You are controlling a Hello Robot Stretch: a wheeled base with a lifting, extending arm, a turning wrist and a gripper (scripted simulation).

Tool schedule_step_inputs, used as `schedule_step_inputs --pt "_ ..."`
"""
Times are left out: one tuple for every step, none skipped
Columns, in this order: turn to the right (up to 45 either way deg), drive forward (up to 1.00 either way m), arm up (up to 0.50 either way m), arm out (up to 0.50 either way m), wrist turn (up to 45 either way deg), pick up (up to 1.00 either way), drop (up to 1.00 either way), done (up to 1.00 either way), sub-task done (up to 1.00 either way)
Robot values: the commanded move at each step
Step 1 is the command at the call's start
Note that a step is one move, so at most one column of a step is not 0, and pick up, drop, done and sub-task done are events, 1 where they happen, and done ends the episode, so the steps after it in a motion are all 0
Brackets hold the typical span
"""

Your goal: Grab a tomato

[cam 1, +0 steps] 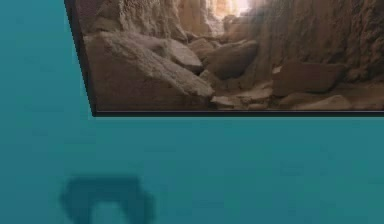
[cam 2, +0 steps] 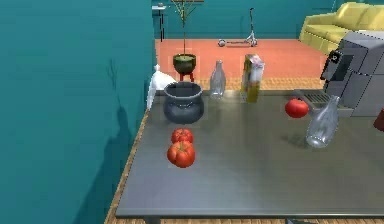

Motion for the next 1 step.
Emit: schedule_step_inputs --pt "0.0 0.0 0.5 0.0 0.0 0.0 0.0 0.0 0.0"
